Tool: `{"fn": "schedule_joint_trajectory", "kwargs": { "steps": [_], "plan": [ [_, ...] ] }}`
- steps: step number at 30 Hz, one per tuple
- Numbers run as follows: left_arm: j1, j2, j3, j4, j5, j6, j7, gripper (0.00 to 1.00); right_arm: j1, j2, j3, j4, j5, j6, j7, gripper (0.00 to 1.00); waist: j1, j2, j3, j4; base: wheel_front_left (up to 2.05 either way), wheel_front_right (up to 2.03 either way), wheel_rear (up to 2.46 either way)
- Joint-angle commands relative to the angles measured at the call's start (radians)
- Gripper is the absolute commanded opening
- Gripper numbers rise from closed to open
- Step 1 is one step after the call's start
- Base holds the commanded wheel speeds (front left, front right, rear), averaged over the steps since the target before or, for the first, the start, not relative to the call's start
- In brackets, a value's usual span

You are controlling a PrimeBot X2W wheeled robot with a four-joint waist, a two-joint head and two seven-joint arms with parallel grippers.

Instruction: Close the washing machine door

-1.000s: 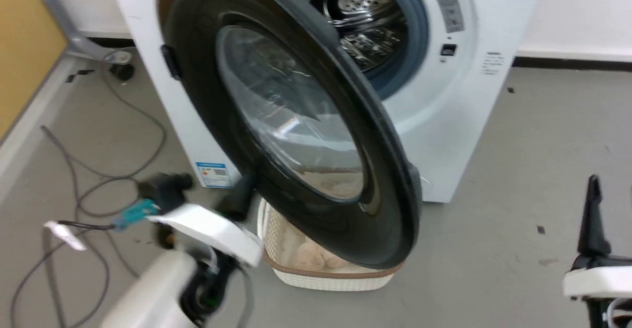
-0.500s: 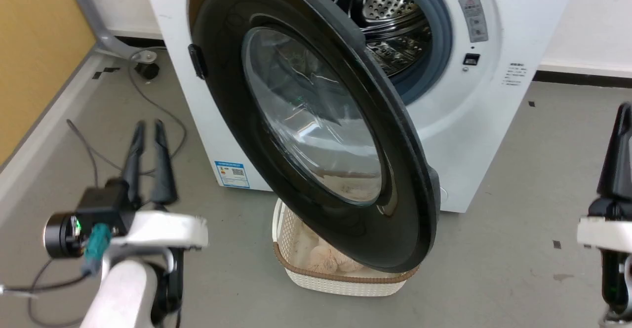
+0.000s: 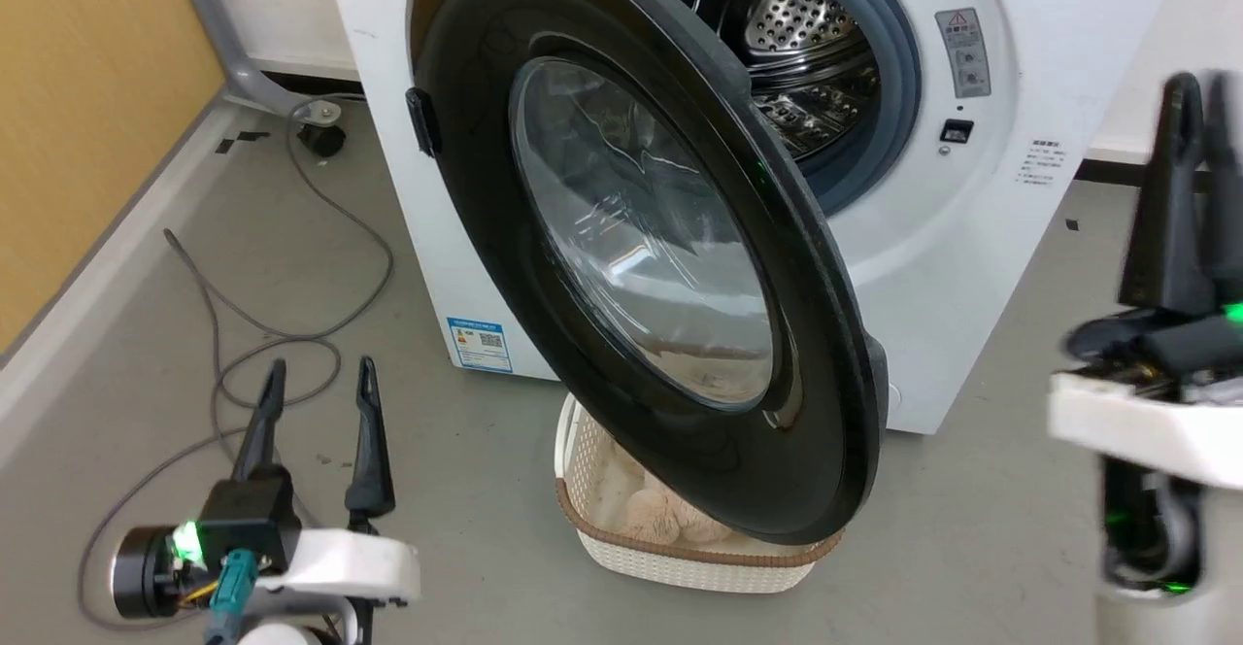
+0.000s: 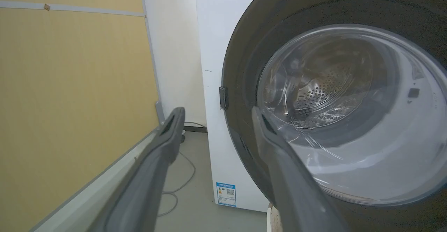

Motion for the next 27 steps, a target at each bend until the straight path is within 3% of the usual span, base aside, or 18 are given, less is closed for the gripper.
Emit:
{"fn": "schedule_joint_trajectory", "kwargs": {
  "steps": [1,6,13,21,27],
  "plan": [
    [0.023,-0.010,0.011,0.001,0.009,-0.012,-0.004,1.00,-0.018,0.001,0.056,-0.022,0.026,0.001,-0.004,0.00,0.0000,-0.0001,-0.002,0.003,0.00,0.00,0.00],
    [0.045,-0.033,0.039,-0.001,0.020,-0.043,-0.004,1.00,-0.027,-0.043,0.211,-0.053,0.102,0.001,-0.004,0.00,0.0000,-0.0001,-0.005,0.008,0.00,0.00,0.00],
    [0.055,-0.069,0.064,0.004,0.039,-0.085,-0.004,1.00,-0.049,-0.216,0.523,-0.040,0.172,0.001,-0.004,0.00,0.0000,-0.0001,-0.005,0.004,0.00,0.00,0.00],
    [0.050,-0.097,0.091,0.008,0.065,-0.114,-0.004,1.00,-0.053,-0.335,0.796,0.102,0.167,0.001,-0.004,0.00,0.0000,-0.0001,0.002,-0.013,0.00,0.00,0.00],
    [0.045,-0.113,0.107,0.005,0.080,-0.129,-0.004,1.00,-0.043,-0.362,0.888,0.238,0.132,0.001,-0.004,0.00,0.0000,-0.0001,0.017,-0.028,0.00,0.00,0.00]
  ]
}}
